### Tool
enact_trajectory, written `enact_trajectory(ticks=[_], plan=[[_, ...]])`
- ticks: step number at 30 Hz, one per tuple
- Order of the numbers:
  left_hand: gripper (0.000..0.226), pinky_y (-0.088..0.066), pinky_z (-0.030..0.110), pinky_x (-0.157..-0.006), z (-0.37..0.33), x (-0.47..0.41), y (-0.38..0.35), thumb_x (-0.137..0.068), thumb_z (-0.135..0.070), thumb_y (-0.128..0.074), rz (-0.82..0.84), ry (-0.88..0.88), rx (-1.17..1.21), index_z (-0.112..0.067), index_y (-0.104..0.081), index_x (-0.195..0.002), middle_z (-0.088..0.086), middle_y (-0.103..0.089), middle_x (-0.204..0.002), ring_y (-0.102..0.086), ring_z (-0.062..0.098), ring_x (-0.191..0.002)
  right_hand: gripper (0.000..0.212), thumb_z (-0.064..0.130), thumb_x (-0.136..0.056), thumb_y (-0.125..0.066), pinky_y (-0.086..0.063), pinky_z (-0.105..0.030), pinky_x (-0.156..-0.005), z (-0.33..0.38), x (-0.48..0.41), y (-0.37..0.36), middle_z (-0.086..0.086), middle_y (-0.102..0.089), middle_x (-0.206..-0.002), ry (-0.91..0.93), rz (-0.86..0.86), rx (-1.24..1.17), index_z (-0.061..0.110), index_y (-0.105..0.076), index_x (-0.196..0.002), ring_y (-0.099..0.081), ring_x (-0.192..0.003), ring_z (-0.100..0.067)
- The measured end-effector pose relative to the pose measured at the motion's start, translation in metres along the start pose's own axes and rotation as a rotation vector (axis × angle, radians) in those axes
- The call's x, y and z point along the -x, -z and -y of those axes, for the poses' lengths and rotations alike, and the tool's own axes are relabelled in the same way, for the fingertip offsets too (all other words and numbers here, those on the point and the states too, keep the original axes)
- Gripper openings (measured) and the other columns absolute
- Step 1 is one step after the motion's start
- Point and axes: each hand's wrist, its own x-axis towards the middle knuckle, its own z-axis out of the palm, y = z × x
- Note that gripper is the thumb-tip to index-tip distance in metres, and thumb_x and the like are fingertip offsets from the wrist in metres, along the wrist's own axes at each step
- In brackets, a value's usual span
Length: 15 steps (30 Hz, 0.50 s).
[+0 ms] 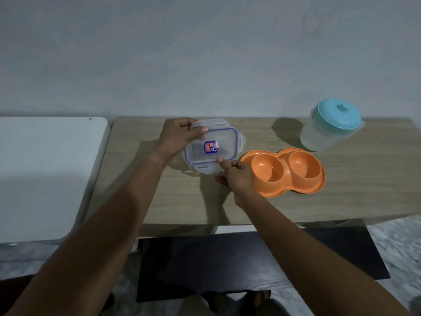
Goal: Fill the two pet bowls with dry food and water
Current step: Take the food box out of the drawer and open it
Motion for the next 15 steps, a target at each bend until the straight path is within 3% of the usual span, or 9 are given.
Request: enact_trajectory(ticks=[4,6,8,10,12,13,15], plan=[[0.021,-0.051,0.017,-0.066,0.002,0.055,0.02,-0.073,-0.002,-0.082,0.108,-0.08,-0.148,0.003,-0.075,-0.092,-0.002,-0.075,-0.076,-0.067,0.004,-0.069,0.009,0.012,-0.101,-0.057,-0.058,-0.031,-0.062,0.003,0.005,0.026,-0.005,-0.065,-0.07,-0.153,0.124,-0.122,0.008,-0.062,-0.095,-0.065,-0.067,-0.02],[0.022,-0.052,0.019,-0.066,0.01,0.08,0.026,-0.072,-0.002,-0.083,0.141,-0.074,-0.238,0.001,-0.077,-0.093,0.005,-0.076,-0.08,-0.068,0.009,-0.071,0.021,0.017,-0.102,-0.044,-0.057,-0.034,-0.064,0.004,0.008,0.036,-0.013,-0.067,-0.081,-0.254,0.126,-0.193,0.006,-0.062,-0.101,-0.064,-0.072,-0.027],[0.023,-0.056,0.027,-0.067,0.021,0.1,0.027,-0.073,-0.004,-0.084,0.189,-0.036,-0.313,-0.003,-0.078,-0.095,0.004,-0.077,-0.087,-0.071,0.02,-0.074,0.031,0.027,-0.1,-0.044,-0.053,-0.035,-0.068,0.003,0.009,0.04,-0.015,-0.068,-0.083,-0.273,0.129,-0.132,0.005,-0.066,-0.1,-0.063,-0.071,-0.027],[0.021,-0.056,0.022,-0.073,0.034,0.116,0.023,-0.073,-0.006,-0.083,0.231,0.013,-0.401,-0.007,-0.079,-0.094,-0.002,-0.077,-0.096,-0.071,0.015,-0.085,0.023,0.026,-0.097,-0.056,-0.047,-0.03,-0.062,0.0,0.014,0.039,-0.009,-0.065,-0.077,-0.179,0.112,0.11,0.008,-0.07,-0.094,-0.059,-0.068,-0.022],[0.019,-0.044,0.001,-0.074,0.045,0.129,0.018,-0.073,-0.007,-0.083,0.245,0.044,-0.512,-0.014,-0.08,-0.09,-0.007,-0.076,-0.102,-0.065,-0.009,-0.091,0.01,0.011,-0.091,-0.063,-0.045,-0.027,-0.058,-0.006,0.016,0.038,-0.003,-0.062,-0.079,0.021,0.104,0.534,0.012,-0.072,-0.094,-0.057,-0.071,-0.019],[0.019,-0.04,-0.002,-0.074,0.051,0.133,0.014,-0.071,-0.01,-0.083,0.245,0.037,-0.594,-0.02,-0.08,-0.087,-0.011,-0.075,-0.102,-0.062,-0.015,-0.091,0.018,0.007,-0.088,-0.064,-0.048,-0.028,-0.062,-0.01,0.016,0.038,-0.004,-0.065,-0.084,0.133,0.111,0.743,0.013,-0.074,-0.102,-0.06,-0.075,-0.02],[0.02,-0.041,0.008,-0.08,0.061,0.137,0.008,-0.069,-0.018,-0.084,0.271,-0.006,-0.772,-0.029,-0.079,-0.084,-0.018,-0.074,-0.103,-0.058,-0.011,-0.098,0.036,0.004,-0.083,-0.067,-0.052,-0.033,-0.073,-0.019,0.014,0.037,-0.012,-0.073,-0.101,0.295,0.119,1.034,0.011,-0.073,-0.118,-0.067,-0.09,-0.028]])
